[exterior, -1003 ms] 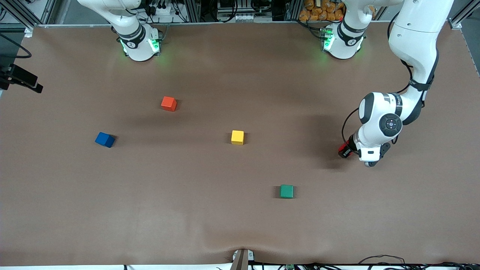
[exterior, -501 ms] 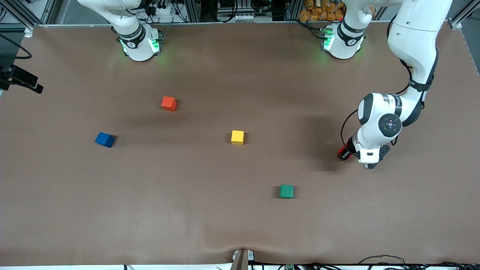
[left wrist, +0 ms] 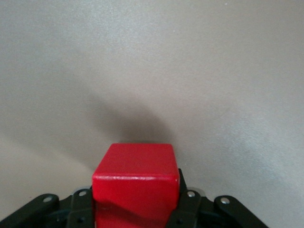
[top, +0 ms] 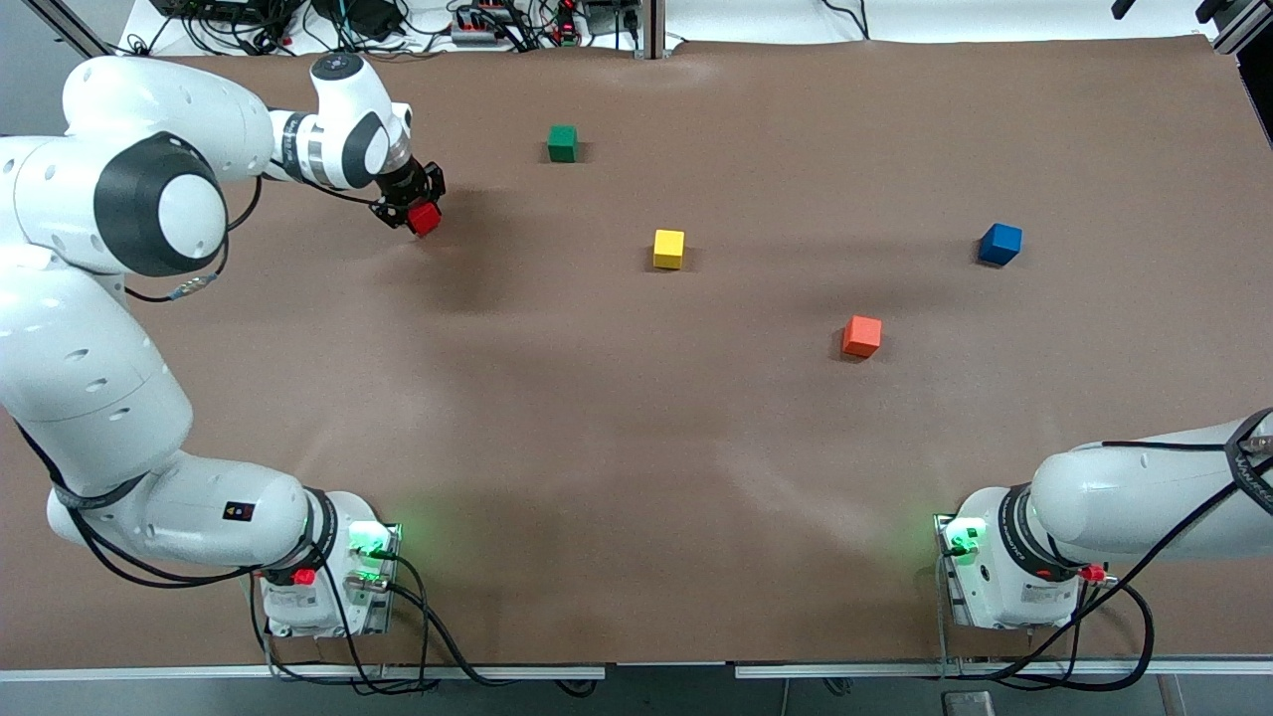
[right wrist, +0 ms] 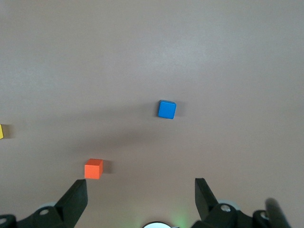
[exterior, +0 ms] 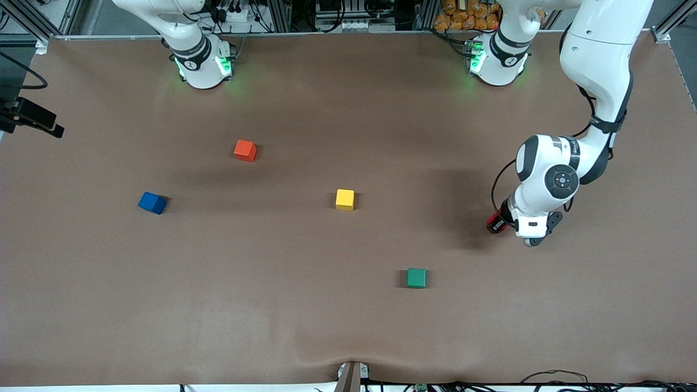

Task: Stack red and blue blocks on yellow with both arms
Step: 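Lift the red cube and carry it over the yellow cube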

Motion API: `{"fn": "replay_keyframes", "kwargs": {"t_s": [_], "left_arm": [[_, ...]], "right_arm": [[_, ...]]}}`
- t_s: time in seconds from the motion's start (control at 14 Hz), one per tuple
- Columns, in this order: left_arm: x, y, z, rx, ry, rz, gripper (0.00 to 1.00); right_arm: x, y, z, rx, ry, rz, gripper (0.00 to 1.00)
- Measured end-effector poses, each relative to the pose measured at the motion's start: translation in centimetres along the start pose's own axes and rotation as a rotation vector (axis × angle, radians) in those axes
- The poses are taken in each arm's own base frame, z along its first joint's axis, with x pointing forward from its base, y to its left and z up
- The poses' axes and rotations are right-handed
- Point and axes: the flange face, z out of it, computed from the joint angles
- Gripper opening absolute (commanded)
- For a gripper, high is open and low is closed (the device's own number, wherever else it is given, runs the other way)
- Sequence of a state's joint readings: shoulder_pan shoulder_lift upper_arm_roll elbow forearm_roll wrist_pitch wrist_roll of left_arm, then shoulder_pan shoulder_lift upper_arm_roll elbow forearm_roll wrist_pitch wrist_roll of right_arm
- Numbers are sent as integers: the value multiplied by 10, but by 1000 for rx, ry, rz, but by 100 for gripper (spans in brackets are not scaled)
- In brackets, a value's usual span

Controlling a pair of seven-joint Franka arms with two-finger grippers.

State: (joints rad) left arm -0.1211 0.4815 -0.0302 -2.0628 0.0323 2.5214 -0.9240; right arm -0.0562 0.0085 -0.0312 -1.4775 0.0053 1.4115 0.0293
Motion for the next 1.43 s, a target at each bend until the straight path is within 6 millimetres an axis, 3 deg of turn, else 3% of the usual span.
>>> {"fn": "replay_keyframes", "kwargs": {"t_s": [0.5, 1.07, 1.43], "left_arm": [[4, 9, -12, 2, 0, 4, 36], [13, 38, -63, 64, -48, 20, 27], [-20, 70, -78, 59, -39, 35, 27]], "right_arm": [[3, 1, 4, 0, -7, 2, 100], [7, 6, 9, 0, -17, 12, 100], [10, 7, 15, -1, -28, 13, 100]]}}
